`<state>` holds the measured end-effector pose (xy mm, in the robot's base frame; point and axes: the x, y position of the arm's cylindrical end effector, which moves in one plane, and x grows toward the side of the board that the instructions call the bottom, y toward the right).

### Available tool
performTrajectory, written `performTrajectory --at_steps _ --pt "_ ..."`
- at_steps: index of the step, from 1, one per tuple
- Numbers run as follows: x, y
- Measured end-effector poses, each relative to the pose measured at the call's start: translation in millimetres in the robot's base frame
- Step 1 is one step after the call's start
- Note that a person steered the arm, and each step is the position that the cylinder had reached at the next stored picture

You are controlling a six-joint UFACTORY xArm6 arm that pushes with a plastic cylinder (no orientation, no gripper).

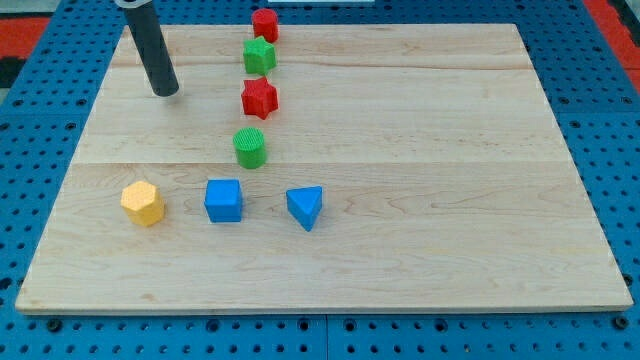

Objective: Nudge the red star up a bit

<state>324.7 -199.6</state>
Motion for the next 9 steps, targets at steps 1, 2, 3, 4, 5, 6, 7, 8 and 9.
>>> performTrajectory --at_steps 1,2,3,4,5,6,7,8,9 --pt "3 -1" --pt "12 0" --pt "38 19" --pt "54 47" --pt "49 54" --pt "41 81" --pt "35 120" --pt "23 157" --pt "22 178"
